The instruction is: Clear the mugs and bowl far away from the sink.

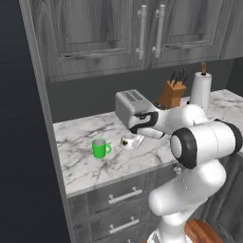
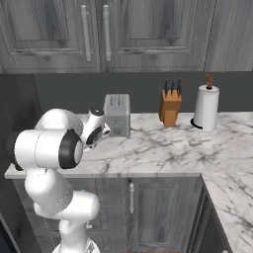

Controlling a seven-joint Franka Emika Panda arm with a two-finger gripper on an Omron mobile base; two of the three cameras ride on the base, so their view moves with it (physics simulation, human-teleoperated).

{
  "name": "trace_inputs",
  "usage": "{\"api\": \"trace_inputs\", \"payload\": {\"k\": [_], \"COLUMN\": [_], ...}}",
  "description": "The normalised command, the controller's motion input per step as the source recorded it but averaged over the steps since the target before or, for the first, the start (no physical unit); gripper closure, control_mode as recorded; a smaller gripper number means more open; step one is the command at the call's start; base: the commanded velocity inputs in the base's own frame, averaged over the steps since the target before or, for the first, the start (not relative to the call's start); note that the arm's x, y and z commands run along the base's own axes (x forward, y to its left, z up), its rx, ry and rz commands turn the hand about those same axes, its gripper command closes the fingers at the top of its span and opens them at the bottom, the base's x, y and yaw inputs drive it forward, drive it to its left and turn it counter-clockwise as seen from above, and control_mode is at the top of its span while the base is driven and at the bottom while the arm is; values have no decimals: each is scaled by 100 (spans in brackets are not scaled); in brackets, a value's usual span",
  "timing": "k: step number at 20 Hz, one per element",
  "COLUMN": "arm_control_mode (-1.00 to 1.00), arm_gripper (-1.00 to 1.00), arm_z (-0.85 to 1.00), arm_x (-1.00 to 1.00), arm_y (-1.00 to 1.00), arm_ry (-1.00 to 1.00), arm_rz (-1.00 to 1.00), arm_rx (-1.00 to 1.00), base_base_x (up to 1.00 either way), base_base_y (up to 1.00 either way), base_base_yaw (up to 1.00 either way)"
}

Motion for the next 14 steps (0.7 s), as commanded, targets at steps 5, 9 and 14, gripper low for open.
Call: {"api": "trace_inputs", "payload": {"k": [5, 9, 14], "arm_control_mode": [-100, -100, -100], "arm_gripper": [100, 100, 100], "arm_z": [-42, -41, -44], "arm_x": [77, 44, 16], "arm_y": [37, 35, 5], "arm_ry": [0, 0, 0], "arm_rz": [0, 0, 1], "arm_rx": [-8, -11, -9], "base_base_x": [0, 0, 0], "base_base_y": [0, 0, 0], "base_base_yaw": [0, 0, 0]}}
